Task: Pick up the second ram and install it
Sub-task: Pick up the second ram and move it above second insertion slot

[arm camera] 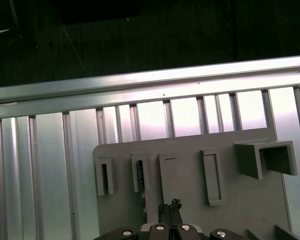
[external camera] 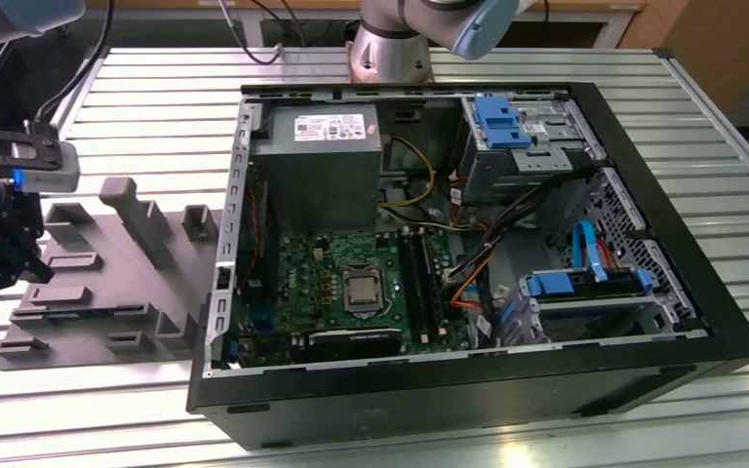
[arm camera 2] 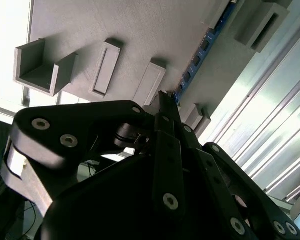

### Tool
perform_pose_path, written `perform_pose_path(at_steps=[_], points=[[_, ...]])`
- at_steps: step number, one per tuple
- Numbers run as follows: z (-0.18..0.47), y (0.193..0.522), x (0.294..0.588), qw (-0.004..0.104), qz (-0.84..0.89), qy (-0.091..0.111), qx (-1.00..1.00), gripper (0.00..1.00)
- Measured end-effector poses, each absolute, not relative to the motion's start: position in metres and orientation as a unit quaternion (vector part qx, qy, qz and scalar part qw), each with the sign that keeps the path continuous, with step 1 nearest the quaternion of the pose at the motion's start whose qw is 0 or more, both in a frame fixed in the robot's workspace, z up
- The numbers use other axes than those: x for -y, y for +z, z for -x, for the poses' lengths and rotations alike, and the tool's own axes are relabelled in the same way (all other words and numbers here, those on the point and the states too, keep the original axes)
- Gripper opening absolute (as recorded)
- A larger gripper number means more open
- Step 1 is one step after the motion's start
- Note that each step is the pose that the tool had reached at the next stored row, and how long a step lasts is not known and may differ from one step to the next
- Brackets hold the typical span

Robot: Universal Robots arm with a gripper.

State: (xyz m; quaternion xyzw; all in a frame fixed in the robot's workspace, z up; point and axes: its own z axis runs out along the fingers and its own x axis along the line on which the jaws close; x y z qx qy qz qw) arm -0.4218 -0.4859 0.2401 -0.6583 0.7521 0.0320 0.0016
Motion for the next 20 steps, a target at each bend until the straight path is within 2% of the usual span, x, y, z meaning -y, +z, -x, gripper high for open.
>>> perform_pose_path(at_steps=[20], points=[[0.4183,0.2343,0.4901,0.002,0.658,0.032,-0.752,0.11]])
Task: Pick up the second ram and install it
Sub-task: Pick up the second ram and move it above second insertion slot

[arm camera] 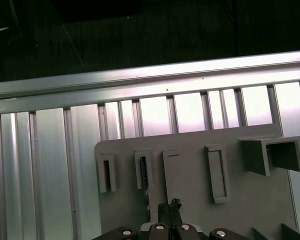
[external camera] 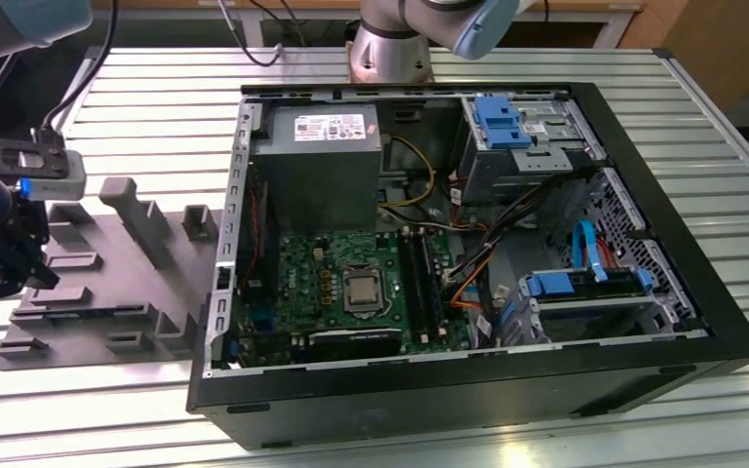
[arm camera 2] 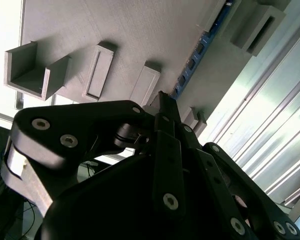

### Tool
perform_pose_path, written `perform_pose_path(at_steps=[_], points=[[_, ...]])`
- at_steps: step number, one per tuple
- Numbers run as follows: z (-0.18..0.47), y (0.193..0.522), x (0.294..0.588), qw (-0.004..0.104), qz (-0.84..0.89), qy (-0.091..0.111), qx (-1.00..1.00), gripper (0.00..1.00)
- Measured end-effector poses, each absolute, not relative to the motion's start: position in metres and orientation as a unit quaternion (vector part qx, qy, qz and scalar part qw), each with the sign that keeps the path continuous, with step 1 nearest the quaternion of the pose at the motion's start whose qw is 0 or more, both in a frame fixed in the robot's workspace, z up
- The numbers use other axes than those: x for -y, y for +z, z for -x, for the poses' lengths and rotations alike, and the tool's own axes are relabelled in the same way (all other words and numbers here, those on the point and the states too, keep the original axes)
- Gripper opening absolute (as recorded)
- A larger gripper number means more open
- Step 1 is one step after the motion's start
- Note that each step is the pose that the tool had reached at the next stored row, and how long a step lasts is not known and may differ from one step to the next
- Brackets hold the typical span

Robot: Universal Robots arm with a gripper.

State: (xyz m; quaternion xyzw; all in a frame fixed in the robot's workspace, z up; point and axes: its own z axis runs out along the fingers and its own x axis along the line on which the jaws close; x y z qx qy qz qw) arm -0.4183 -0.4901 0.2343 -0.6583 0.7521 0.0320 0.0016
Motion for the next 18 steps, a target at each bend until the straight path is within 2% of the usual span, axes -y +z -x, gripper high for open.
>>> perform_pose_path(at_steps=[18], points=[[0.4144,0.2319,0.4932,0.002,0.658,0.032,-0.752,0.11]])
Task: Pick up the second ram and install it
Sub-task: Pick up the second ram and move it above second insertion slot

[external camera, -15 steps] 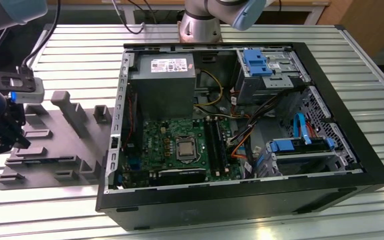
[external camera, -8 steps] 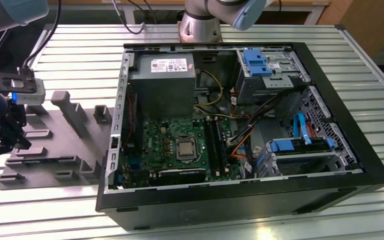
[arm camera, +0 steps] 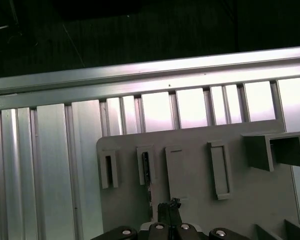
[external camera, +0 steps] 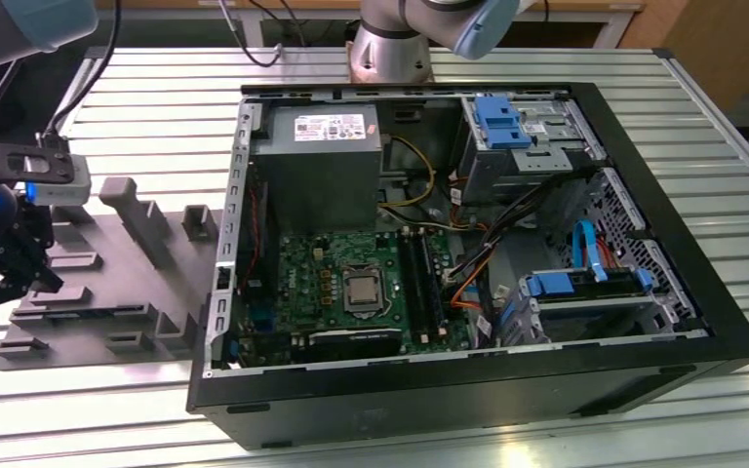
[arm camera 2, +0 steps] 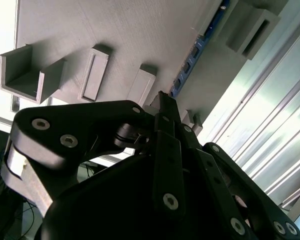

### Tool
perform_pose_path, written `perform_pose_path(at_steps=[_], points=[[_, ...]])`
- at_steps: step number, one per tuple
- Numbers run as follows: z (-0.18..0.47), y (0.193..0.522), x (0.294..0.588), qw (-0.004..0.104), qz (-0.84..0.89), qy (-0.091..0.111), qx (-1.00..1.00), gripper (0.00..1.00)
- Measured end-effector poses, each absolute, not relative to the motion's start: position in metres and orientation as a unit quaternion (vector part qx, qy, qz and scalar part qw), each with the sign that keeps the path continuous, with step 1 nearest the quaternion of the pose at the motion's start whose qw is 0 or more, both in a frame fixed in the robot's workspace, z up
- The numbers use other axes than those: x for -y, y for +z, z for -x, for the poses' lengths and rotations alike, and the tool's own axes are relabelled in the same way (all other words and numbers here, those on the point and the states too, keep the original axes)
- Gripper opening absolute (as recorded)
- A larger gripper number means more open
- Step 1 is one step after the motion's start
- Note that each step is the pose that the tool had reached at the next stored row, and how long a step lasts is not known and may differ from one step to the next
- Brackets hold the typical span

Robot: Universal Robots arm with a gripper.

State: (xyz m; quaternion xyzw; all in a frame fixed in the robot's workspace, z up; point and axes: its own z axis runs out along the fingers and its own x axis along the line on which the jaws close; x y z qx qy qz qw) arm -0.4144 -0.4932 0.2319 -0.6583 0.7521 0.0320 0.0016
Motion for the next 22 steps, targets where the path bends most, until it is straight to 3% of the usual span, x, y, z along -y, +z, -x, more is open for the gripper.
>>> perform_pose_path(at_steps=[22], points=[[0.4083,0.2294,0.495,0.002,0.658,0.032,-0.752,0.11]])
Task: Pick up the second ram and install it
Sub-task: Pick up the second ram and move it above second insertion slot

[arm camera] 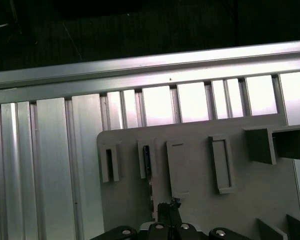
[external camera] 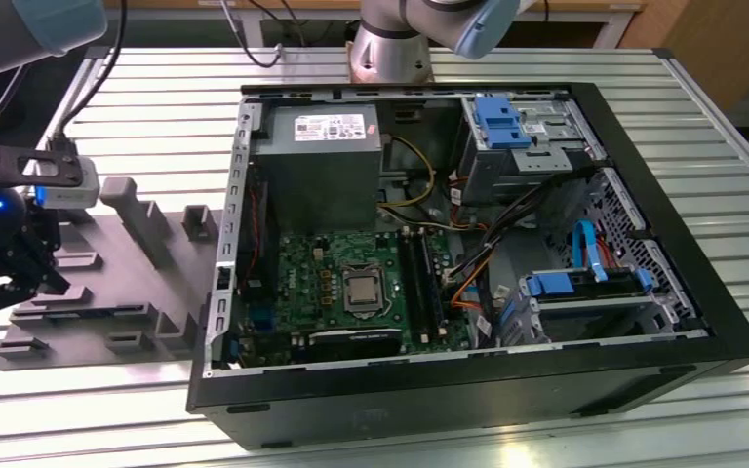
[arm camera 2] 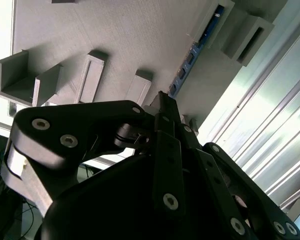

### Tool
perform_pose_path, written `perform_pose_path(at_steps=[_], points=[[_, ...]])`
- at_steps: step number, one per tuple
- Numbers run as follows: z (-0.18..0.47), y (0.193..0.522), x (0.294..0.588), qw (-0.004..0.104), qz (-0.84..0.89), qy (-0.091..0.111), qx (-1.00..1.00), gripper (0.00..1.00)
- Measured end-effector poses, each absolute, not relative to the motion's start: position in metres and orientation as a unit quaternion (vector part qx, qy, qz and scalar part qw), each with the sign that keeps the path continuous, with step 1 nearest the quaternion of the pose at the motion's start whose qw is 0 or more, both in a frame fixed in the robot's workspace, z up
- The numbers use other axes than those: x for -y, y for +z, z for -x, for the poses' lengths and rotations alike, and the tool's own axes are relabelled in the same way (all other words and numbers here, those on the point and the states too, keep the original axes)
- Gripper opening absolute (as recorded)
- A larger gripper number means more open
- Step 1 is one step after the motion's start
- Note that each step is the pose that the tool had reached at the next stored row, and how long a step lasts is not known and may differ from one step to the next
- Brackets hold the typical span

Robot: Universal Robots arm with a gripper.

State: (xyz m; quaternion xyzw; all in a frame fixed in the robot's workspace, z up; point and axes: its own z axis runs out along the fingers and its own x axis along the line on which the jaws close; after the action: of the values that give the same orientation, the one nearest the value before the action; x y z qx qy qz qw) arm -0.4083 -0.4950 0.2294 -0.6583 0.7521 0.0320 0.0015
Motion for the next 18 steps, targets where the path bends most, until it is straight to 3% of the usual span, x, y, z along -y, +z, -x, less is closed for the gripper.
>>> perform_pose_path(at_steps=[18], points=[[0.407,0.224,0.5009,0.002,0.659,0.032,-0.751,0.11]])
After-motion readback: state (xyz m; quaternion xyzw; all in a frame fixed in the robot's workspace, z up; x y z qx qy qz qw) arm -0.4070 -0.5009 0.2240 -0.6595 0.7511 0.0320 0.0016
